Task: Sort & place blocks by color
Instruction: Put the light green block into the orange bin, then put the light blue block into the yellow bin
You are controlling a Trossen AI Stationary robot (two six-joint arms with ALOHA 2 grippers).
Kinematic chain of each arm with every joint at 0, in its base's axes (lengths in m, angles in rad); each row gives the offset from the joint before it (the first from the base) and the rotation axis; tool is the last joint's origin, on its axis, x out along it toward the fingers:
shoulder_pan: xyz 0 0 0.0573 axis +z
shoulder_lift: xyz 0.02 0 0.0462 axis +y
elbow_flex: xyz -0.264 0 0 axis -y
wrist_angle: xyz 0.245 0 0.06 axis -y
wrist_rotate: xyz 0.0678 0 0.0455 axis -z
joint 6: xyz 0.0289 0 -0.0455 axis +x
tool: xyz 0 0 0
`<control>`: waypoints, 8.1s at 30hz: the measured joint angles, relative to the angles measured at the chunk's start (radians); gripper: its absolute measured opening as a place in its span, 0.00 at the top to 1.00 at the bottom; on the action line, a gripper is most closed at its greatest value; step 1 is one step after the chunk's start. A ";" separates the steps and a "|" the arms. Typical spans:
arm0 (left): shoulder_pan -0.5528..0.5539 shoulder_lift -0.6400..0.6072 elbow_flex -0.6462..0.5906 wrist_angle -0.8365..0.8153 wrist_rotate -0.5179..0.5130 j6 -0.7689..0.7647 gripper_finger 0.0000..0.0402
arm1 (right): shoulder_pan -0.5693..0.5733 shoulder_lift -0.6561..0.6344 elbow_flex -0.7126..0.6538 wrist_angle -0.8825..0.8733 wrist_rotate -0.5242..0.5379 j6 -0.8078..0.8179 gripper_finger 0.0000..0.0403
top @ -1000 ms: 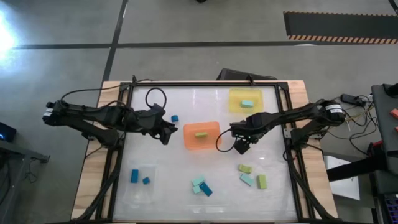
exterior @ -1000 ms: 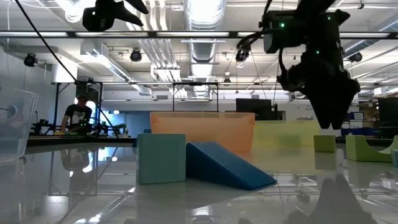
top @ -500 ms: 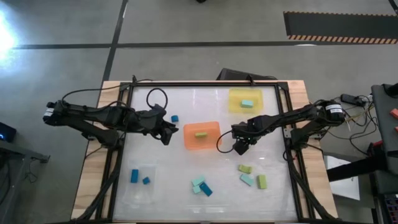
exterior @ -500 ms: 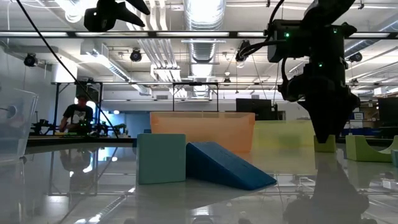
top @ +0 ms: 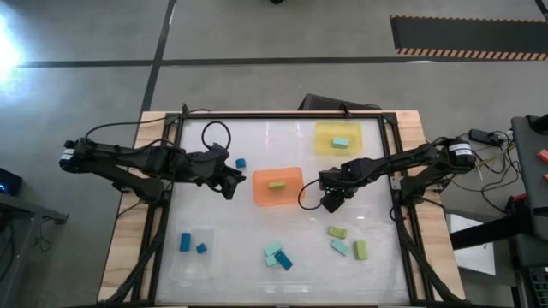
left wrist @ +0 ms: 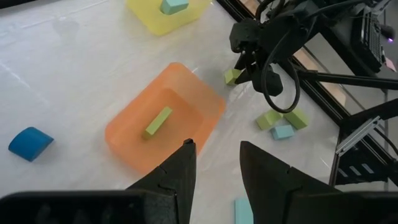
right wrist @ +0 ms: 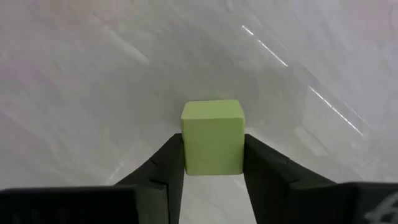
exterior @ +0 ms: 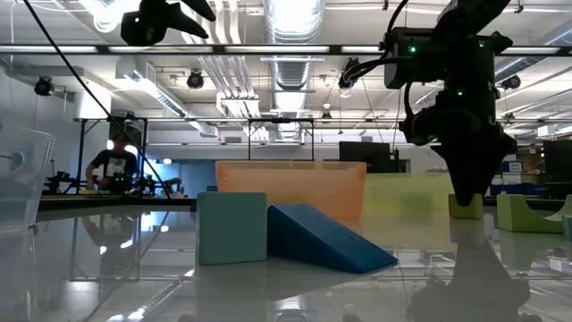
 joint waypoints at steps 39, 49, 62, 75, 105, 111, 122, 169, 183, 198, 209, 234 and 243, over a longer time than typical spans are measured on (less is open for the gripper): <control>0.001 -0.029 0.016 0.033 -0.109 0.005 0.73 | -0.111 0.230 0.921 -0.280 -0.072 -0.511 0.70; 0.001 -0.066 0.015 0.036 -0.233 0.008 0.73 | -0.111 0.447 1.026 -0.466 -0.100 -0.871 0.70; 0.001 -0.066 0.006 0.040 -0.263 0.030 0.73 | -0.111 0.611 1.026 -0.465 -0.077 -1.015 0.69; 0.001 -0.064 0.004 0.046 -0.266 0.033 0.73 | -0.111 0.664 1.026 -0.446 -0.055 -1.013 0.59; 0.104 -0.047 -0.010 0.045 -0.251 0.035 0.73 | -0.109 0.181 0.997 -0.470 -0.063 -0.303 0.55; 0.124 -0.019 -0.008 0.046 -0.252 0.080 0.73 | -0.039 0.107 0.943 -0.523 -0.064 -0.054 0.55; 0.140 -0.014 -0.006 0.048 -0.255 0.140 0.73 | 0.202 0.077 0.754 -0.541 -0.151 0.147 0.55; 0.151 -0.009 -0.013 0.046 -0.257 0.219 0.73 | 0.608 0.050 0.168 0.110 -0.060 0.426 0.59; 0.158 -0.009 -0.013 0.047 -0.258 0.297 0.73 | 0.613 0.284 0.217 0.062 -0.063 0.445 0.59; 0.158 -0.009 -0.011 0.051 -0.260 0.296 0.73 | 0.589 0.218 0.229 -0.003 -0.064 0.380 0.97; 0.160 -0.009 -0.011 0.074 -0.266 0.296 0.73 | 0.536 -0.001 0.228 -0.012 -0.059 0.393 0.98; 0.164 -0.009 -0.012 0.147 -0.270 0.293 0.73 | 0.326 -0.189 0.380 -0.153 0.032 0.245 0.98; 0.164 -0.009 -0.012 0.152 -0.270 0.296 0.73 | 0.466 -0.126 0.326 -0.162 -0.148 0.359 0.89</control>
